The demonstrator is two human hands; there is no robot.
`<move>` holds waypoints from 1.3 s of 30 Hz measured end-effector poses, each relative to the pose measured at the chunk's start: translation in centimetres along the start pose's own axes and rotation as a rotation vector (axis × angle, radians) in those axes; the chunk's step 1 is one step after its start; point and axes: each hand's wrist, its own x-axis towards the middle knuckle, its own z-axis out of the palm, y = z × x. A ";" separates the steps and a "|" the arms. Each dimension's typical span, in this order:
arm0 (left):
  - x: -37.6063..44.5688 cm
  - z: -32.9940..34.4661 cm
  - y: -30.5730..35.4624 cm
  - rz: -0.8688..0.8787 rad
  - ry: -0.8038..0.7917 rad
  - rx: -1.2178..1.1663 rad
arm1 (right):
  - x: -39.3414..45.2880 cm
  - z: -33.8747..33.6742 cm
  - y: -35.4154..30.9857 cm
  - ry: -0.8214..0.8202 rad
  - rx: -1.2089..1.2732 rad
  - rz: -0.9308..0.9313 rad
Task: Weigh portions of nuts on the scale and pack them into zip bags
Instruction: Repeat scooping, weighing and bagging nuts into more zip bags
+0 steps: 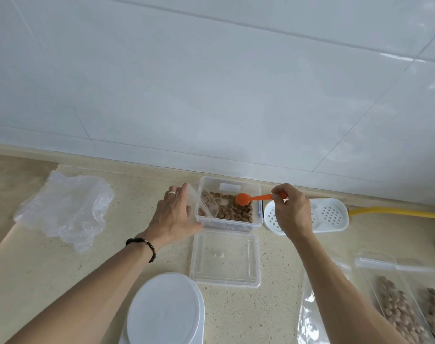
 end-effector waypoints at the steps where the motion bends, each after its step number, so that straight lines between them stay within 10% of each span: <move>1: -0.2 0.0 -0.4 -0.002 0.003 0.007 | 0.0 0.5 0.4 -0.019 0.000 0.014; 11: -1.0 0.8 -0.9 -0.031 -0.040 0.042 | -0.9 2.2 1.3 -0.277 0.223 0.219; 22: -1.4 0.9 -0.2 -0.025 -0.012 0.071 | -1.2 2.3 1.3 -0.128 0.550 0.473; 39: -0.7 0.3 3.2 0.027 -0.013 0.012 | -0.9 -3.1 -3.1 -0.128 0.501 0.174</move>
